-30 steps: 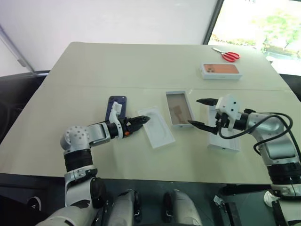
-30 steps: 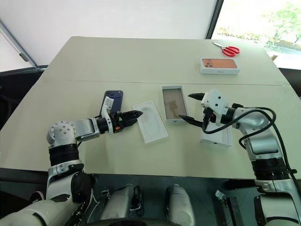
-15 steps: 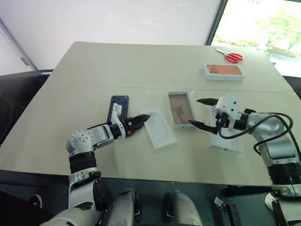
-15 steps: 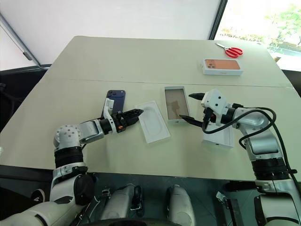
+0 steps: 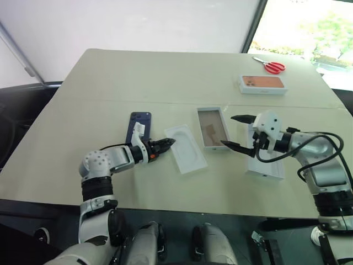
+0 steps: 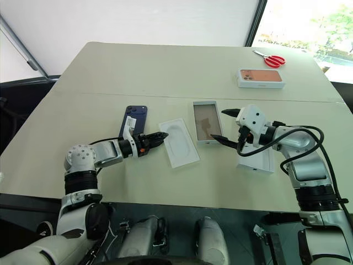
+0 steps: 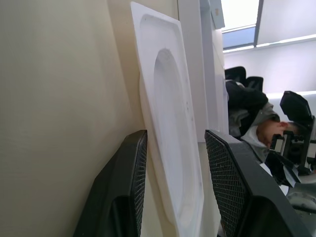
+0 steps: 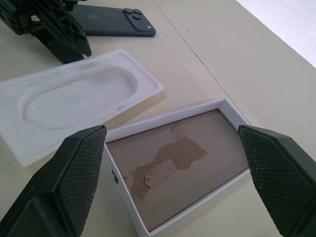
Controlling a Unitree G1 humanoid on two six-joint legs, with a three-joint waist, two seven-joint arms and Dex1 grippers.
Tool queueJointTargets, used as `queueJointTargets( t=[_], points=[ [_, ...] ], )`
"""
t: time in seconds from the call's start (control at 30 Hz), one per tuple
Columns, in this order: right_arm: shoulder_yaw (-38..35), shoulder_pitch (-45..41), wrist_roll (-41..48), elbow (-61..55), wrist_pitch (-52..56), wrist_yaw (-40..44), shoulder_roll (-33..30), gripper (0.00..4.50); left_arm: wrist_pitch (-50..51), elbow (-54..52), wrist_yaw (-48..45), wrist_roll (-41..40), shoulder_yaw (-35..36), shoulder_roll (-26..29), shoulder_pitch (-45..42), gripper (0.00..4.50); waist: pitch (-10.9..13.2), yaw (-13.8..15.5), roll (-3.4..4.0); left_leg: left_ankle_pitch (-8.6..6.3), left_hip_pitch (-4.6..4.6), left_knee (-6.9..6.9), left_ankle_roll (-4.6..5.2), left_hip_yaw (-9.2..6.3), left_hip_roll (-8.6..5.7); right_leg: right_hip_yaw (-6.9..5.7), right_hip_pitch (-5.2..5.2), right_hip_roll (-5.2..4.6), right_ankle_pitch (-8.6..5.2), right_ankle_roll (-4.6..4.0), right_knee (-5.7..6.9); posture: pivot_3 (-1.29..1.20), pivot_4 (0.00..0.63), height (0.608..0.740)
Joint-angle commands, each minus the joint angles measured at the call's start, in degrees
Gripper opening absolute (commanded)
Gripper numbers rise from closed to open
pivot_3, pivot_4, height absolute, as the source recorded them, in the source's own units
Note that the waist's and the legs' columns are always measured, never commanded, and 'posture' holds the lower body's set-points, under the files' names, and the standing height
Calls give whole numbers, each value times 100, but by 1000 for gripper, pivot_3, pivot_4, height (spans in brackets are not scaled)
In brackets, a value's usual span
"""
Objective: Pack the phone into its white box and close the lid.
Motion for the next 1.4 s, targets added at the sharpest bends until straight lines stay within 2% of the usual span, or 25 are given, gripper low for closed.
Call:
queueJointTargets(
  t=[0.03, 0.1, 0.13, 0.43, 0.67, 0.8, 1.03, 1.07, 1.1, 1.2, 1.23, 1.33, 1.4],
  points=[
    [-70, -109, 13, -171, -112, -40, 6, 4500, 84, -77, 40, -51, -132, -103, 116, 1085, 0, 21, 0, 0, 0, 0, 0, 0, 0, 0, 0, 0, 0, 0, 0, 0, 150, 738],
    [-80, -94, 19, -162, -114, -35, 4, 4500, 127, -163, 61, -44, -191, -120, 152, 132, -2, 33, 2, 0, 1, 0, 0, 0, -1, 0, 2, -2, 0, 0, -1, 0, 150, 738],
    [-83, -85, 14, -152, -118, -33, -3, 4500, 136, -194, 68, -55, -192, -119, 169, 55, -3, 33, 4, -1, 4, 0, 0, -1, -2, -1, 7, -3, 0, 0, -3, 0, 150, 738],
    [-82, -67, 19, -129, -105, 18, -18, 4500, 219, -265, 103, -231, 3, 86, 171, 55, -3, 17, 4, -3, 10, -1, 2, -1, -1, -1, 10, -3, 0, -1, -4, 0, 150, 738],
    [357, 129, -29, -199, 274, 455, -69, 4500, 213, -174, 168, -524, 582, 843, -383, 55, 1, -70, -2, 0, 7, -12, -3, -2, 4, -1, 0, 2, -1, -2, -4, 0, 150, 738],
    [804, -151, -569, 291, 7, 527, -81, 4500, 91, -76, 124, -433, 564, 1172, -716, 55, 2, -81, -3, 1, -11, -11, -3, -2, -1, -2, -14, -2, 0, -2, -2, 0, 150, 738],
    [1054, -1027, -630, 1307, -212, 951, 123, 4500, 82, -25, 211, -560, 662, 1059, -949, 55, 4, -101, -7, 2, -12, -10, -2, -1, -5, -4, -13, -2, 0, 0, -4, 0, 150, 738],
    [1080, -1079, -630, 1393, -256, 1038, 135, 3939, 71, -49, 261, -569, 680, 1026, -953, 0, 5, -102, -8, 2, -12, -10, -2, -1, -5, -3, -13, -2, 0, 0, -4, 0, 150, 738],
    [1104, -1115, -618, 1466, -276, 1132, 148, 3585, 69, -83, 299, -582, 687, 999, -951, 0, 5, -102, -8, 2, -12, -10, -2, -1, -5, -3, -13, -2, 0, 0, -4, 0, 150, 738],
    [1273, -1145, -801, 1698, -508, 1281, 182, 2156, 77, -137, 416, -628, 734, 970, -932, 0, 5, -106, -8, 2, -12, -10, -2, -1, -5, -4, -12, -2, 0, 0, -4, 0, 150, 738],
    [1339, -1150, -886, 1785, -611, 1285, 207, 1530, 85, -141, 429, -656, 751, 970, -924, 0, 5, -109, -8, 2, -12, -10, -2, -1, -5, -3, -12, -2, 0, 0, -3, 0, 150, 738],
    [1523, -1218, -1206, 2088, -800, 1106, 340, 22, 119, -185, 474, -707, 774, 959, -891, 0, 5, -115, -8, 2, -10, -10, -4, -1, -4, -3, -12, -1, 0, 0, -2, 0, 150, 738],
    [1571, -1281, -1422, 2272, -1046, 906, 394, 22, 159, -220, 509, -757, 811, 935, -886, 0, 5, -119, -8, 3, -7, -11, -5, -1, -3, -3, -9, 0, 0, 0, -2, 0, 150, 738]
  ],
)
